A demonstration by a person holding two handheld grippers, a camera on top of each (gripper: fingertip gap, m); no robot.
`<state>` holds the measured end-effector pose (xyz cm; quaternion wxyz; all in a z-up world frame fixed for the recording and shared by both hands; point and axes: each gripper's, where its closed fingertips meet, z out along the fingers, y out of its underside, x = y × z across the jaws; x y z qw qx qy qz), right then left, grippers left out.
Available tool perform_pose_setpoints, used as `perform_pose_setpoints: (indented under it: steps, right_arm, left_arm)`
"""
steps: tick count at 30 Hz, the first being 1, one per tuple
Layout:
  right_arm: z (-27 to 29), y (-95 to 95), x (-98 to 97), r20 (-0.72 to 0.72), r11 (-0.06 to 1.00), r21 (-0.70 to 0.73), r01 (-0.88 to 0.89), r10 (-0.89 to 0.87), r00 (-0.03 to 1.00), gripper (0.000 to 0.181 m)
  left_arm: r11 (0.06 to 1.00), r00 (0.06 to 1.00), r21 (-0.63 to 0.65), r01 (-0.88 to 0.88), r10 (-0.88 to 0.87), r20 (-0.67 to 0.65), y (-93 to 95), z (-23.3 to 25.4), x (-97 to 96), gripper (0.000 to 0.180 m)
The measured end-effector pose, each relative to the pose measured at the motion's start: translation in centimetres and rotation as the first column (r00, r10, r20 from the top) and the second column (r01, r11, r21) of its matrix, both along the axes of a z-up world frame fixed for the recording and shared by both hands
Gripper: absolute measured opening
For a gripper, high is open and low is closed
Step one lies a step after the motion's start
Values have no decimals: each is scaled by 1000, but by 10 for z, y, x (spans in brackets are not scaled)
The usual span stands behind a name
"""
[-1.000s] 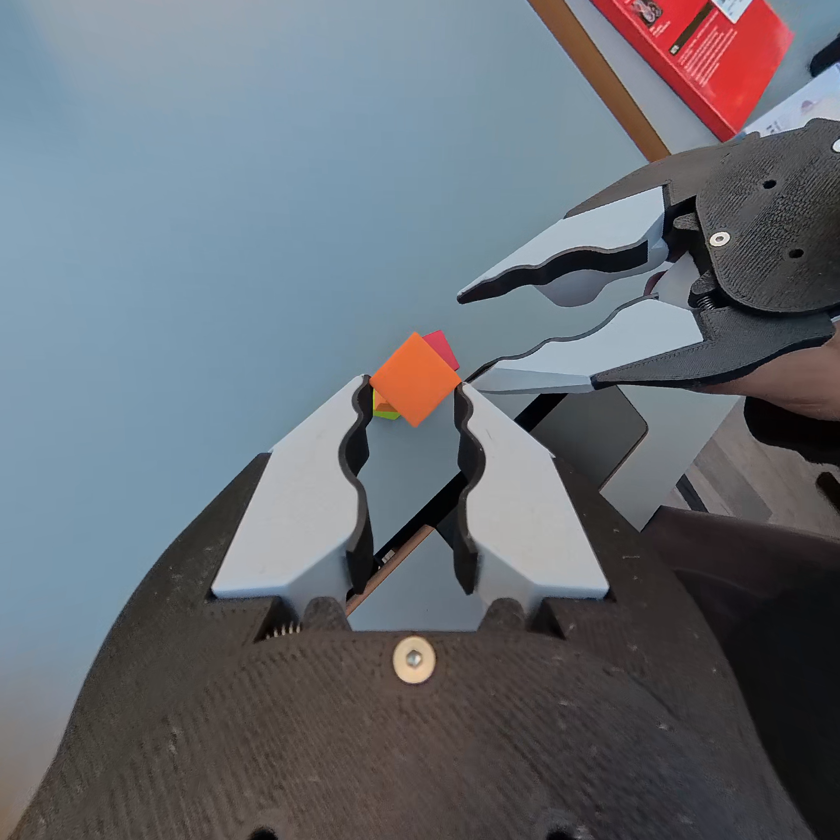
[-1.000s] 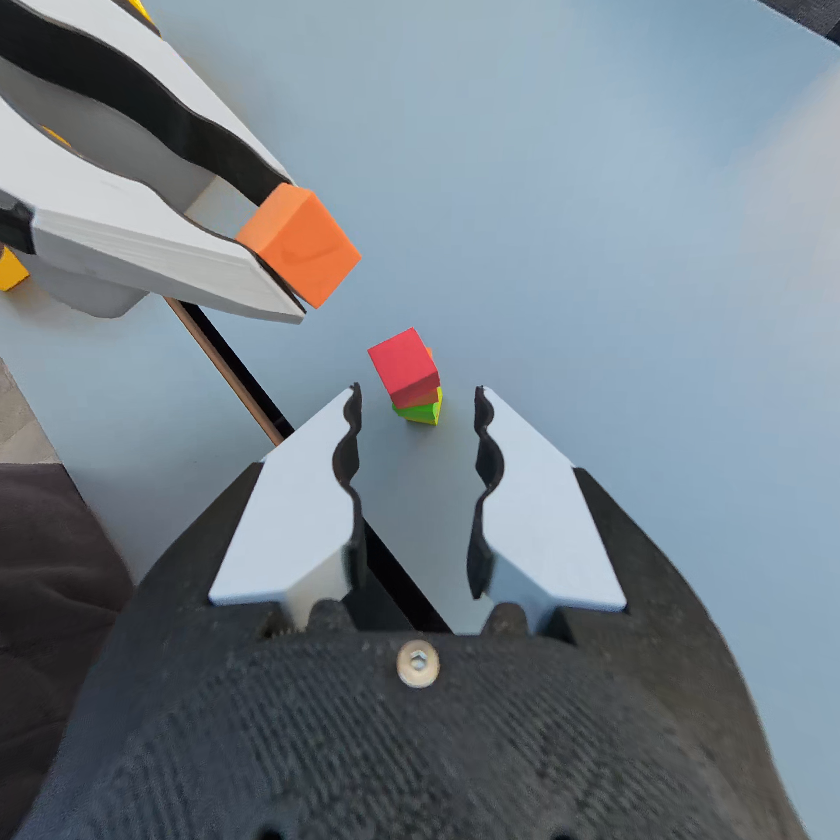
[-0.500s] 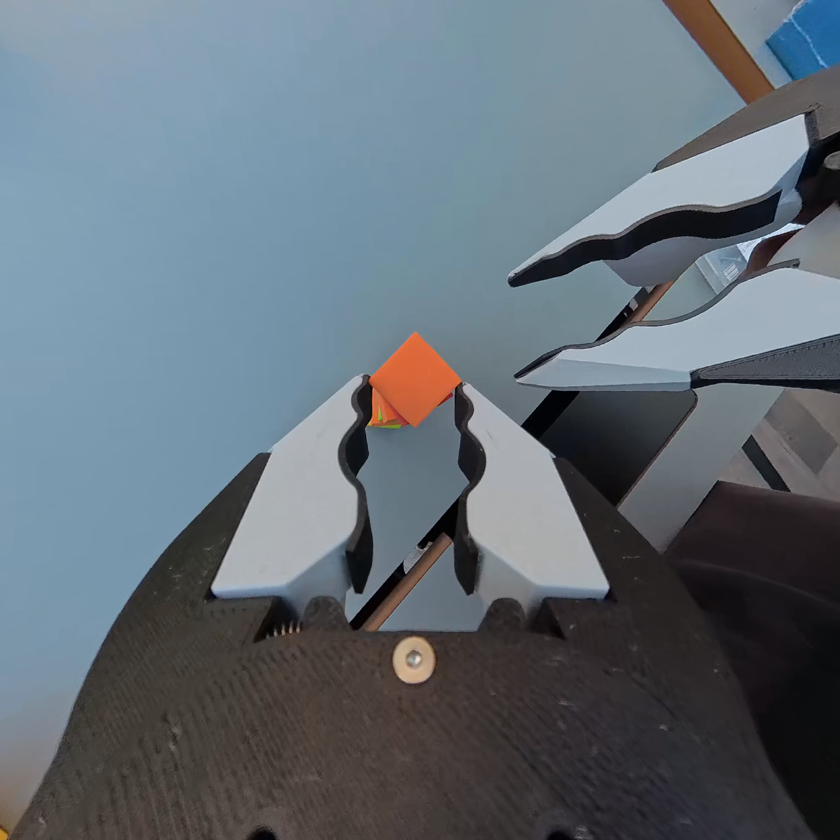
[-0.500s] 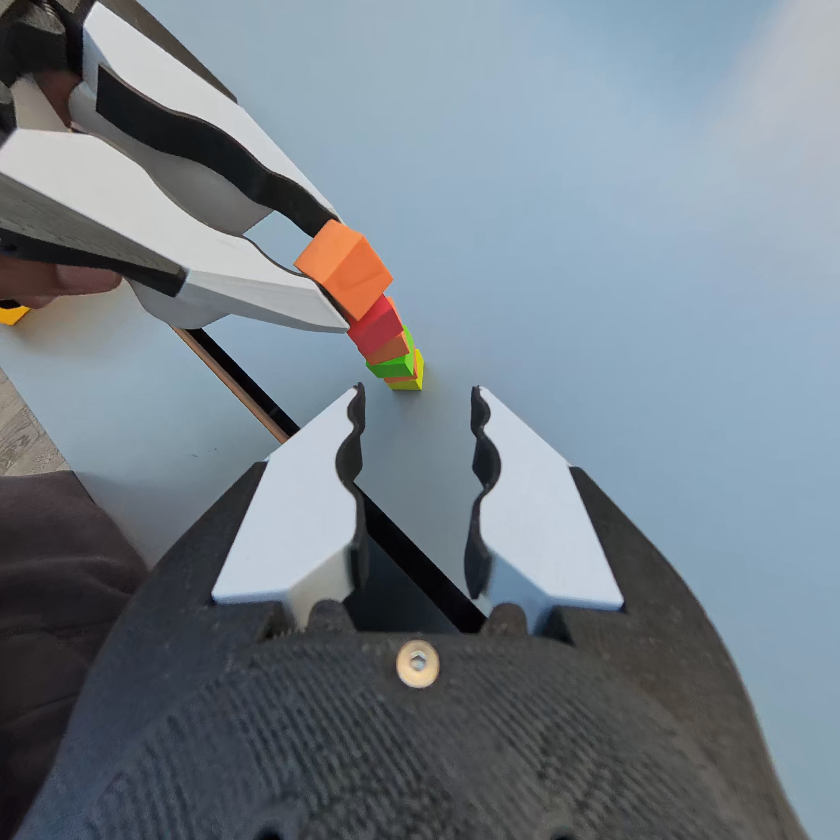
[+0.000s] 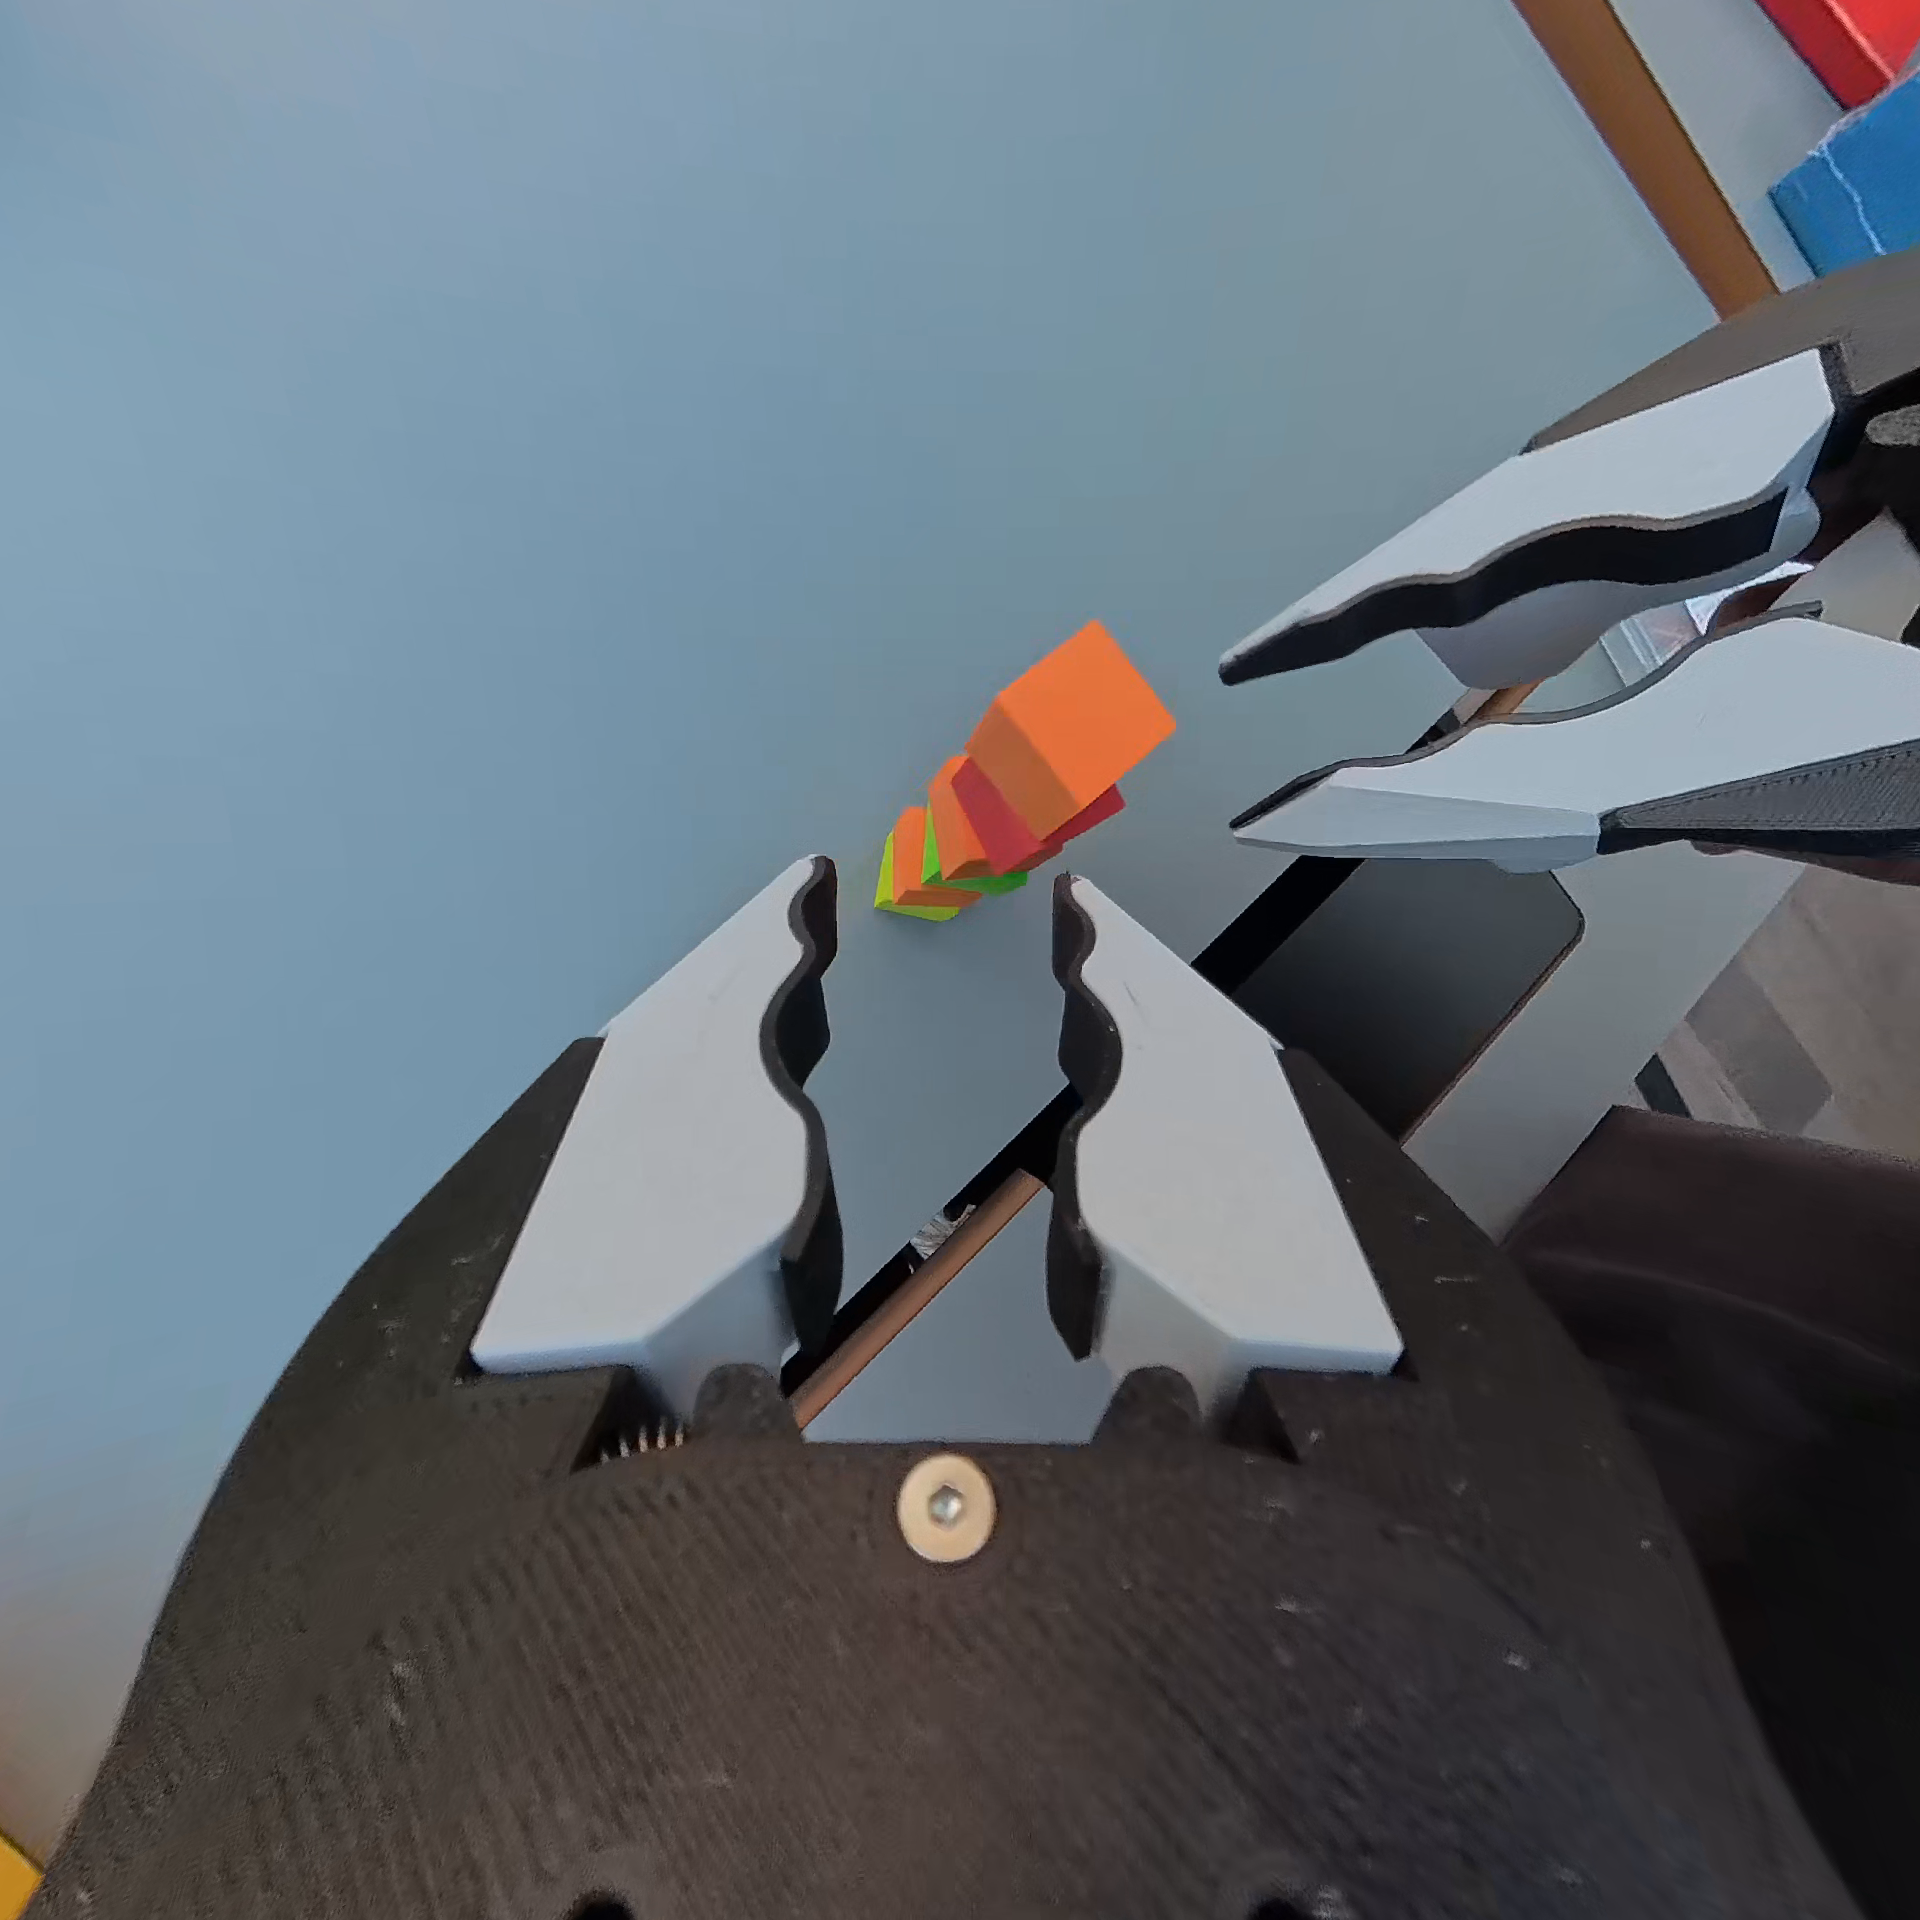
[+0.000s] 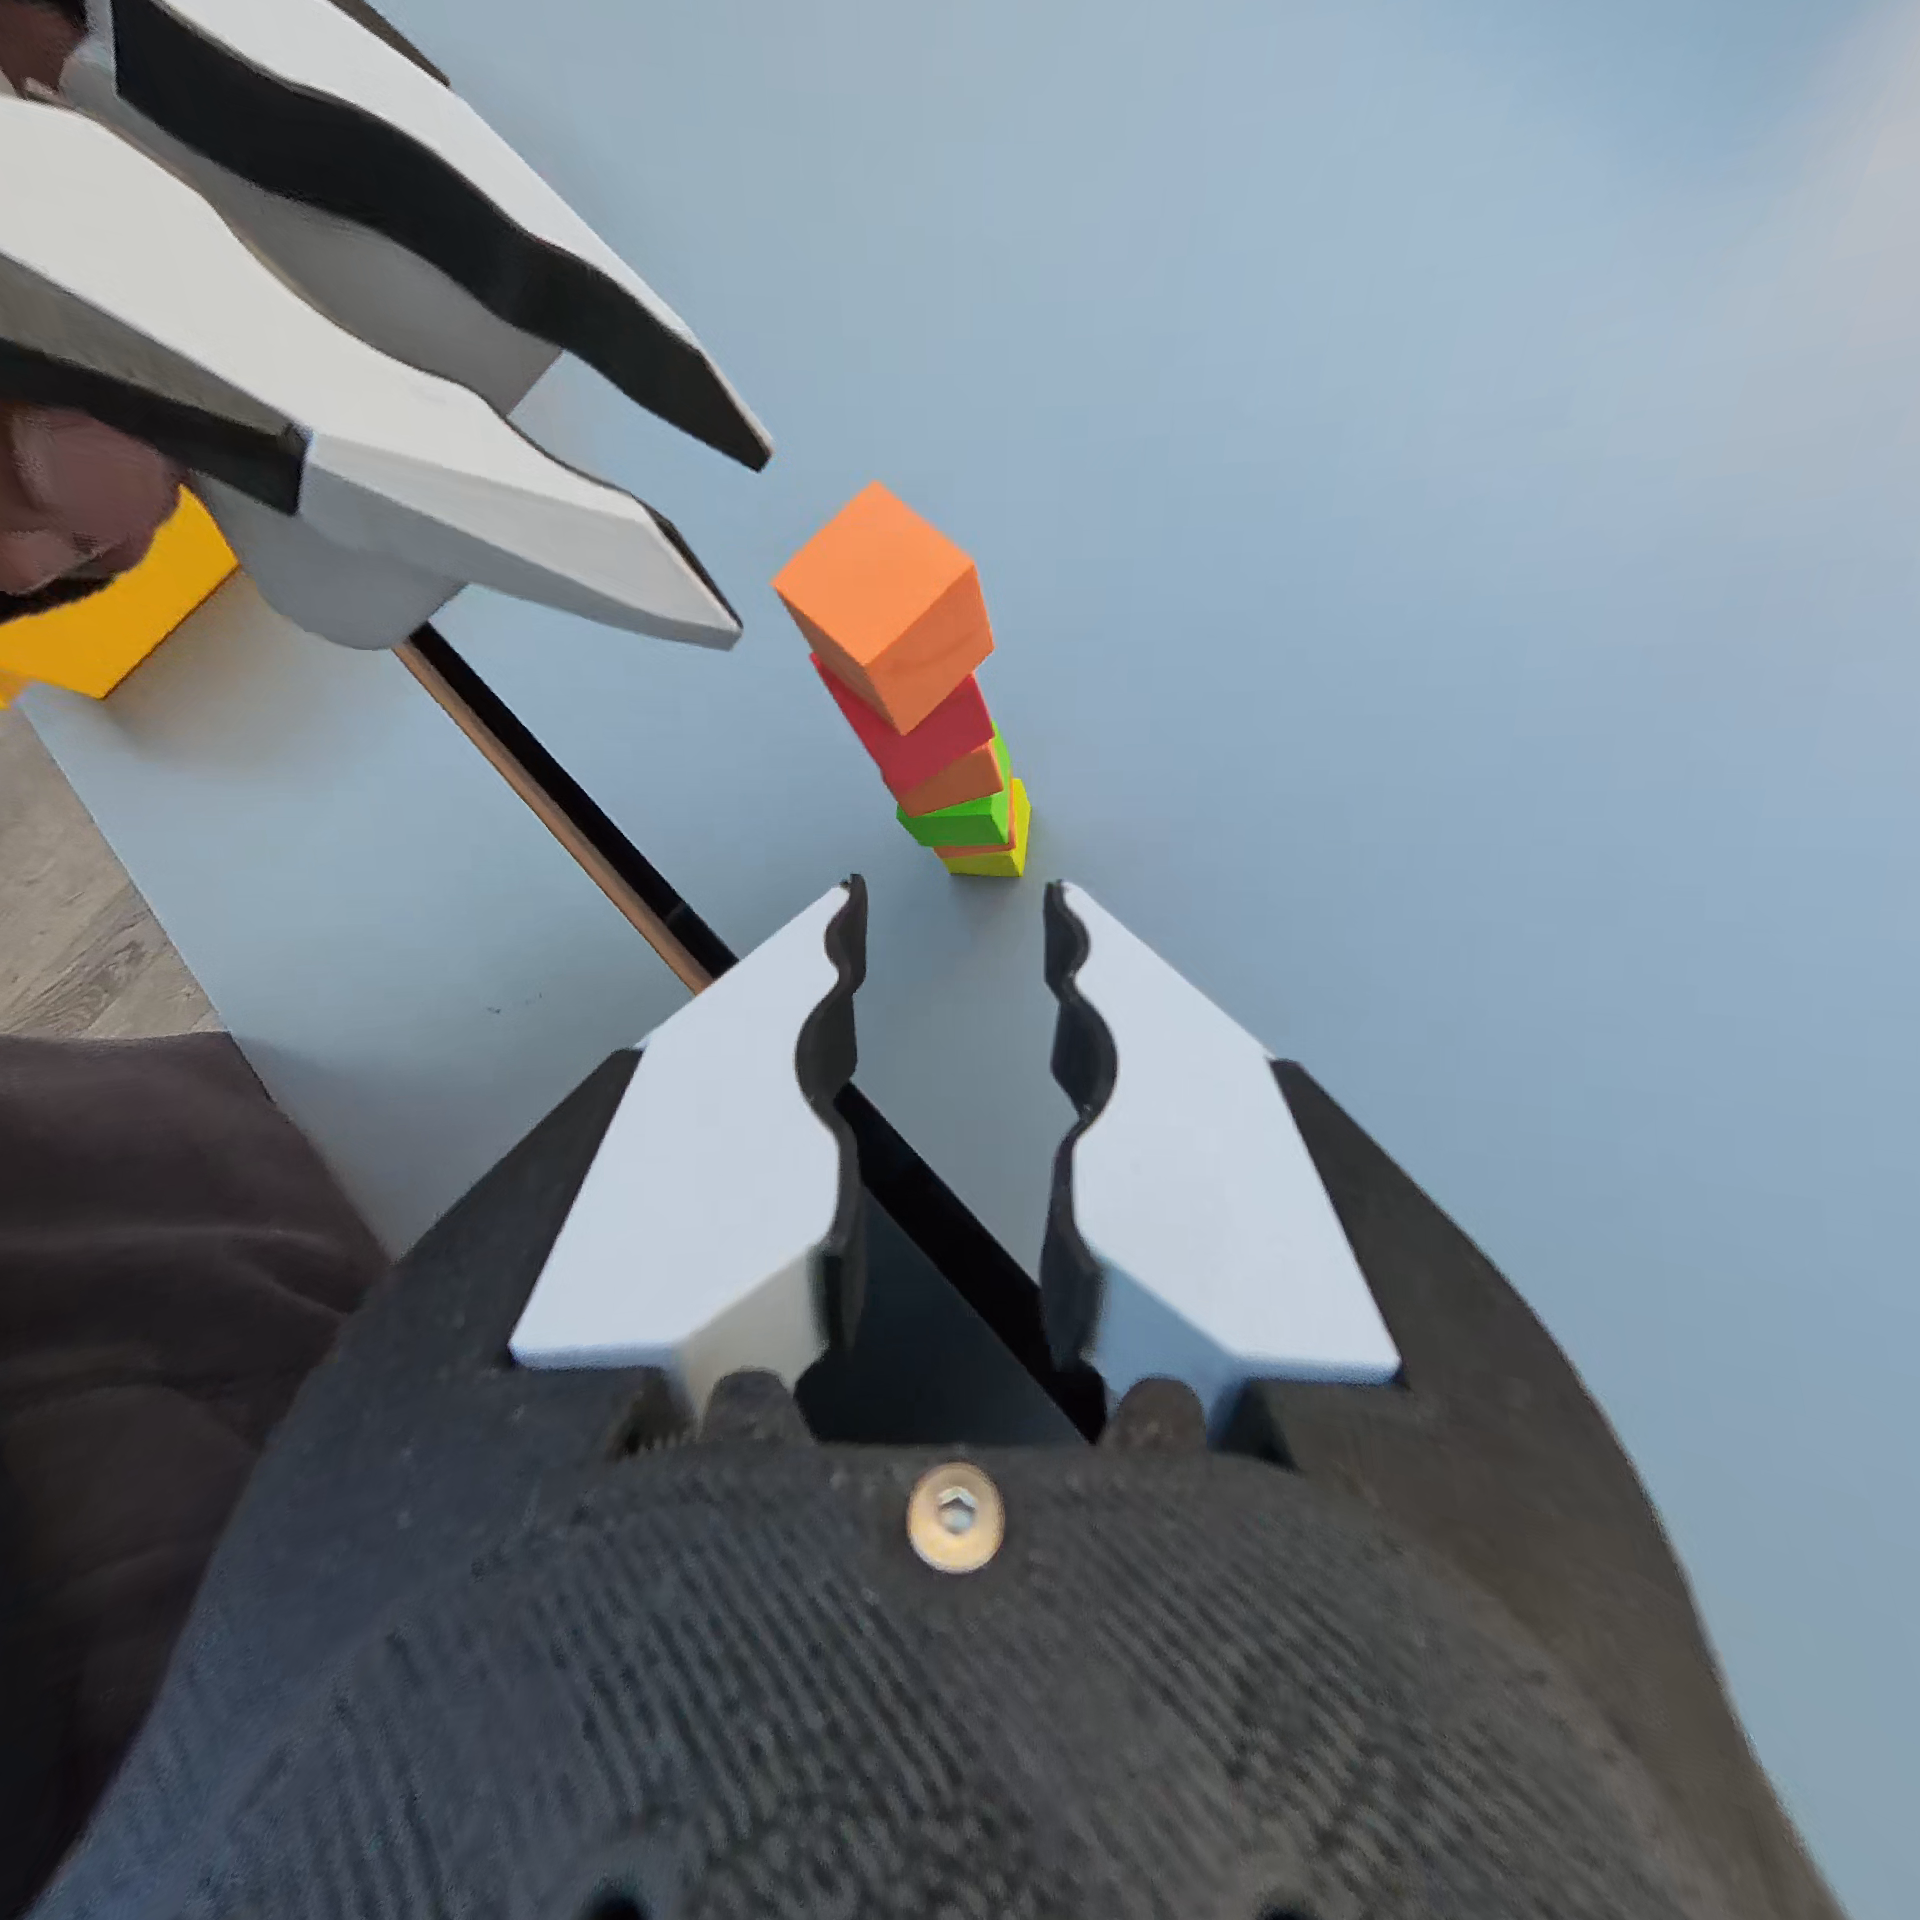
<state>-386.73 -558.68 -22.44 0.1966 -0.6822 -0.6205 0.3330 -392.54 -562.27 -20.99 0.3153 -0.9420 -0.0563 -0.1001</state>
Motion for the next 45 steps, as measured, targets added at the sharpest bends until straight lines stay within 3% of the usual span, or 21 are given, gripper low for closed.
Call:
perform_pose_setpoints:
  steps: [8,14,20,24,30,34,45]
  right_arm:
    - [-3,-61,-12,5,979,-25,-202,202,979,0]
    - [-9,-97,-21,17,946,27,-323,323,946,0]
    - [-18,-77,-30,42,965,38,-260,258,965,0]
    - [-25,-69,-41,98,948,133,-288,277,956,0]
    - [-21,-25,-49,85,984,176,4,-19,996,0]
    - [-11,-28,-33,34,995,93,36,-40,999,0]
    - [-38,-73,35,96,992,-103,77,-67,993,0]
  left_arm:
    - [988,985,-4,-152,151,82,-38,-6,-28,38]
    - [972,967,30,-232,228,110,-50,0,-41,37]
    - [966,962,61,-252,244,123,-61,0,-39,37]
    - [960,955,70,-269,257,151,-72,-4,-34,37]
    - [953,946,75,-295,279,167,-93,-7,-37,36]
    - [946,938,80,-315,298,178,-105,-7,-43,35]
    - [949,935,79,-304,281,215,-107,-11,-43,35]
